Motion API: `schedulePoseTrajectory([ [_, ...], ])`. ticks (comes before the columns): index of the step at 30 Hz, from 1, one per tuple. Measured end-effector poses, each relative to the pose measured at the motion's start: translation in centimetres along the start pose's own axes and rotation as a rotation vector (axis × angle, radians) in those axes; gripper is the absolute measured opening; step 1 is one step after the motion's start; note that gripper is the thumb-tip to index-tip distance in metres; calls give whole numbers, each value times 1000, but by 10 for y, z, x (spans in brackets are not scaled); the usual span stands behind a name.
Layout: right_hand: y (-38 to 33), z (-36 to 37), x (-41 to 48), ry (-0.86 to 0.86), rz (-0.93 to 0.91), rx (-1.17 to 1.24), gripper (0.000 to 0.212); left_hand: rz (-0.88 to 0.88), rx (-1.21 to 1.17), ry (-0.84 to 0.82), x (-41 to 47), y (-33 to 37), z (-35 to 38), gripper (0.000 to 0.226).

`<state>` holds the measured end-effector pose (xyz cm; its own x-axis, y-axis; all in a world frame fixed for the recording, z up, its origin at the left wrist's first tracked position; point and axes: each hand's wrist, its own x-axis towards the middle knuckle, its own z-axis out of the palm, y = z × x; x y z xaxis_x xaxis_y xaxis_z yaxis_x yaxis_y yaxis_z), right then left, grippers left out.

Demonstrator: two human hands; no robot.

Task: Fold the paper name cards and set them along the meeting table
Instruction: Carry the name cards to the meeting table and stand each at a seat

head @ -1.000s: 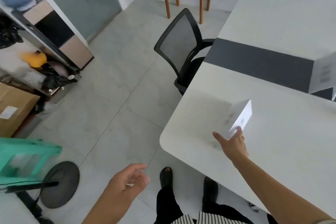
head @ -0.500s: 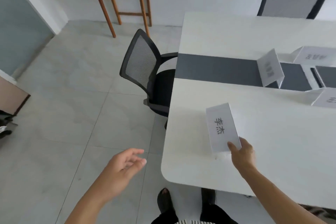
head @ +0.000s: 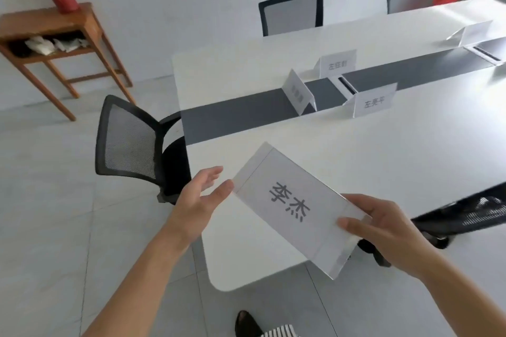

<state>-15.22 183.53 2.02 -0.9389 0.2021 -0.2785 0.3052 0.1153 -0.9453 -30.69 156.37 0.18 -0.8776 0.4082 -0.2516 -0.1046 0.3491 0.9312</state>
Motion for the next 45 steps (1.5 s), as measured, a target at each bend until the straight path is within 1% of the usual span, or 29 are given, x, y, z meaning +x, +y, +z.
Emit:
schedulePoseTrajectory([
  [2,8,-19,-24,7,-10,33,28,-12,-41,-149,-1,13,28,63],
  [6,40,-63,-83,123,-14,144,31,-31,-139,-478,-19,29,106,52],
  [9,67,-104,-135,224,-8,171,26,-43,-169,-604,-40,30,176,45],
  [11,95,-137,-173,324,18,191,23,-88,-181,-614,-59,27,231,47],
  [13,119,-164,-203,412,54,211,22,-141,-210,-525,-79,23,279,59],
  [15,146,-194,-238,492,91,217,21,-148,-190,-497,-98,22,333,64],
  [16,157,-208,-255,524,112,217,20,-155,-164,-527,-106,24,358,63],
  [18,176,-236,-286,599,158,224,19,-195,-106,-641,-116,30,400,59],
  [21,194,-276,-317,666,199,225,18,-256,-41,-806,-115,44,452,44],
  [27,227,-357,-338,773,247,298,17,-276,17,-907,-86,73,562,40],
  [28,231,-372,-338,799,249,316,18,-271,14,-914,-79,79,584,41],
  [30,241,-406,-338,865,271,350,30,-239,6,-953,-63,97,631,44],
  [31,247,-424,-338,910,296,371,33,-225,9,-979,-54,107,656,45],
  [32,251,-442,-339,961,320,395,32,-219,21,-1006,-43,117,681,47],
  [34,259,-478,-343,1073,345,437,22,-203,35,-1065,-25,142,727,47],
  [36,264,-517,-350,1213,368,461,19,-162,39,-1117,-8,173,776,46],
  [39,273,-561,-367,1410,430,483,19,-139,42,-1177,9,209,844,28],
  [40,279,-573,-372,1459,451,500,19,-122,55,-1200,13,221,865,25],
  [42,296,-597,-382,1526,492,537,18,-100,71,-1226,23,241,909,23],
  [45,326,-639,-392,1585,547,593,16,-113,74,-1208,38,257,976,25],
])
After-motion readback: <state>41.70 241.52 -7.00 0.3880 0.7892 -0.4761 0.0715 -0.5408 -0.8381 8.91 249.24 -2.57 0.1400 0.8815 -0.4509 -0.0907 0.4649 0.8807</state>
